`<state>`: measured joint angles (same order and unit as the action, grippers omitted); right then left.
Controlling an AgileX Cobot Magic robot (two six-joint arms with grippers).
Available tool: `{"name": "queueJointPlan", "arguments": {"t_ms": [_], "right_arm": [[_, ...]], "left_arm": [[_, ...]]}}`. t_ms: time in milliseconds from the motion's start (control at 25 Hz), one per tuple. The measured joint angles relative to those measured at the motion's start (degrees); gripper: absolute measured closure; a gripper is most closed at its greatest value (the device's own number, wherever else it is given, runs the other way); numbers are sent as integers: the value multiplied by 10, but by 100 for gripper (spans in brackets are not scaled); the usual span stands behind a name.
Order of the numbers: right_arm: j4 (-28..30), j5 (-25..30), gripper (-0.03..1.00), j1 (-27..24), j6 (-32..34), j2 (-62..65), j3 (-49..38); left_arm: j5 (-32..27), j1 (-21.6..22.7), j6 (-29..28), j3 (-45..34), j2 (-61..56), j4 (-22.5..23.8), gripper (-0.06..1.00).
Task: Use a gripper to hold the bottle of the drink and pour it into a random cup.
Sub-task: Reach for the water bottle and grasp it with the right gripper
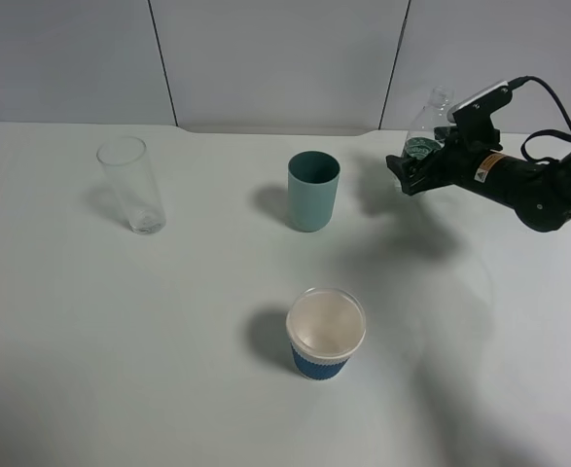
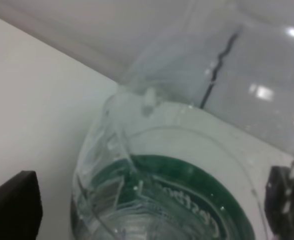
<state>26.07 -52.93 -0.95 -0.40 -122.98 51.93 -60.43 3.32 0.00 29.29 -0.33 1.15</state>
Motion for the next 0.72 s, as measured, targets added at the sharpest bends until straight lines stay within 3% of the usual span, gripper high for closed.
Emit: {"name": "queueJointPlan", "arguments": {"t_ms": [120,280,720], "right_arm": [[0,-6,19,0,0,-14,1],[5,-8,41,0,1,-27,1],[4,-19,41,-1,4,-31,1]], "left_arm": [[0,0,0,0,0,0,-4],[0,0,0,0,0,0,-4],[0,0,0,0,0,-1,-4]]}}
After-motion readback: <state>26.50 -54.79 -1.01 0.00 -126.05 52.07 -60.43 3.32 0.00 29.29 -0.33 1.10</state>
